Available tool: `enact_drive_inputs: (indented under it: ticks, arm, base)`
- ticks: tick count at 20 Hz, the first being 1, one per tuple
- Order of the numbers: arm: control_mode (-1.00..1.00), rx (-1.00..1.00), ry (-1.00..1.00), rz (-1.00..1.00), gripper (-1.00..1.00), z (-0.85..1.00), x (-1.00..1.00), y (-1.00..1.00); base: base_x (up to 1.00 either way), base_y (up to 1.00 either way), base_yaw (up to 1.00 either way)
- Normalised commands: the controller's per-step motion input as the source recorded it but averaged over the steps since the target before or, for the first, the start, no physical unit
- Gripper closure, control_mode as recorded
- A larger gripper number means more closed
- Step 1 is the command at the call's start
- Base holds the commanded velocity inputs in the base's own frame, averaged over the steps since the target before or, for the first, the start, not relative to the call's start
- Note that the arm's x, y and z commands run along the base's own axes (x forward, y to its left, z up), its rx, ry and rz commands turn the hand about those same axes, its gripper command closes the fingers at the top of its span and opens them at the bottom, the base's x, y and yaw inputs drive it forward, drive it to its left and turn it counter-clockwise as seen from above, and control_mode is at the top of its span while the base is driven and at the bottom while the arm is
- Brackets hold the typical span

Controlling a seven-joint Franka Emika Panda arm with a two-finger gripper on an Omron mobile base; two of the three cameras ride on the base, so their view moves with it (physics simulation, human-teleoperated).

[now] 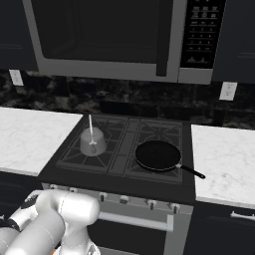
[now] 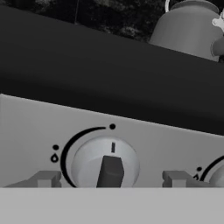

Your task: Pick the kettle from the counter and place it on a stove burner. Then turn the burner on.

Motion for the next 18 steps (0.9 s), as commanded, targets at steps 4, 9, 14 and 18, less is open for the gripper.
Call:
enact_drive_inputs:
  ticks: [4, 9, 14, 18]
  arm:
    - [-1.0, 0.0, 0.0, 0.0, 1.0, 0.0, 0.0, 0.0]
    - [-1.0, 0.0, 0.0, 0.0, 1.0, 0.0, 0.0, 0.0]
    - [-1.0, -0.06, 0.0, 0.0, 1.0, 0.02, 0.0, 0.01]
    - [-1.0, -0.15, 0.0, 0.0, 1.0, 0.1, 0.0, 0.04]
  base:
    - [0.0, 0.0, 0.0]
    - [0.0, 0.0, 0.0]
    - [0.0, 0.0, 0.0]
    - [0.0, 0.0, 0.0]
